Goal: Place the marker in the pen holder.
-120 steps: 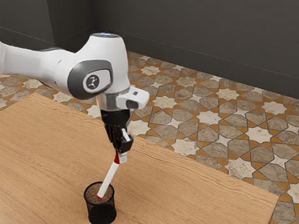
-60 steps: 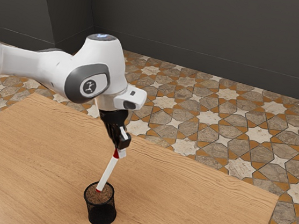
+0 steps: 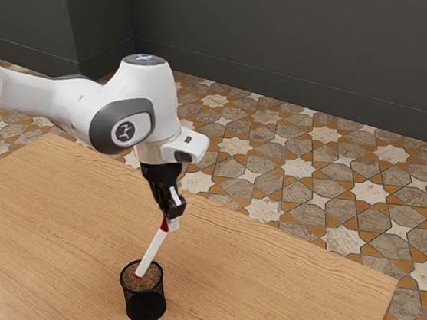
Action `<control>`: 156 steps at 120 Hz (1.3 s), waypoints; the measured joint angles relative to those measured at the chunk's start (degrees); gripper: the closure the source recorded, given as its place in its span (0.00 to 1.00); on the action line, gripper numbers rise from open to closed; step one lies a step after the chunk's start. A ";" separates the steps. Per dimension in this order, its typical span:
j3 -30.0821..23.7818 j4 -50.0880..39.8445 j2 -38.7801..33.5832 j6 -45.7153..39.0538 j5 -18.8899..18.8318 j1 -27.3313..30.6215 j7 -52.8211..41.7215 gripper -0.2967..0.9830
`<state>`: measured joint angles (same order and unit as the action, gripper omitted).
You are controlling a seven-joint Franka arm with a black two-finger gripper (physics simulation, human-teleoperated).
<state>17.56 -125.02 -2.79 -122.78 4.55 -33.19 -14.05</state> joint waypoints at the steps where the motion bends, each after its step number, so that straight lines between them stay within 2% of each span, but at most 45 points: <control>1: 0.00 -0.05 0.00 0.00 0.00 0.02 0.00 0.85; 39: 0.00 -1.01 -0.21 0.14 0.04 -0.08 0.32 0.84; 66: 0.01 -0.95 -0.48 0.57 1.28 -0.06 -0.53 0.68; 123: 0.04 -0.38 -0.83 0.88 1.74 -0.06 -2.36 0.47; 129: 0.21 2.57 -0.89 1.35 1.32 -0.04 -2.56 0.44; 141: 1.00 17.86 1.90 6.69 -0.41 1.96 -2.94 0.37; 148: -1.34 26.88 5.37 10.98 0.14 7.12 -3.19 0.34; 156: -4.58 32.40 7.86 15.04 0.80 15.31 -3.80 0.32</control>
<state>12.98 -92.62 5.07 -107.74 5.35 -17.88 -17.85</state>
